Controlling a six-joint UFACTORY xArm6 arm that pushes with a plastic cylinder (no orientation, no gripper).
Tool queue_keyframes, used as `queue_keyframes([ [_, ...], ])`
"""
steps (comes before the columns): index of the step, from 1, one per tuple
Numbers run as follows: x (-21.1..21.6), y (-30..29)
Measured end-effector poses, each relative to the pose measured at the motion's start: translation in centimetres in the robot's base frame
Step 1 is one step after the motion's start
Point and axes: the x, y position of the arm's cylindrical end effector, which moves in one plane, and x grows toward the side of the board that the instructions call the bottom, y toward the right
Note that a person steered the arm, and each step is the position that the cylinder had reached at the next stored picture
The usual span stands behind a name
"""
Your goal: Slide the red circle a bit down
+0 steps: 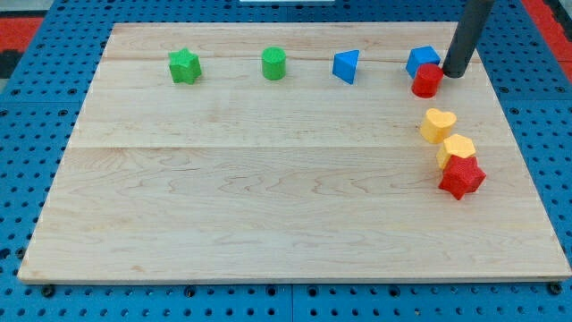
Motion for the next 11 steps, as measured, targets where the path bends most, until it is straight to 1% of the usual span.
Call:
queue_keyframes([
  [1, 0.1, -1.5],
  [2, 0.1, -1.3],
  [3, 4.6, -1.3],
  [4, 7.0, 0.4],
  [5, 6.0, 5.4],
  [6, 4.5, 7.8],
  [7, 10.8, 8.4],
  [8, 13.8, 8.4],
  [9, 10.7, 8.2],
  [10, 4.4, 7.9],
  [11, -0.7, 5.4],
])
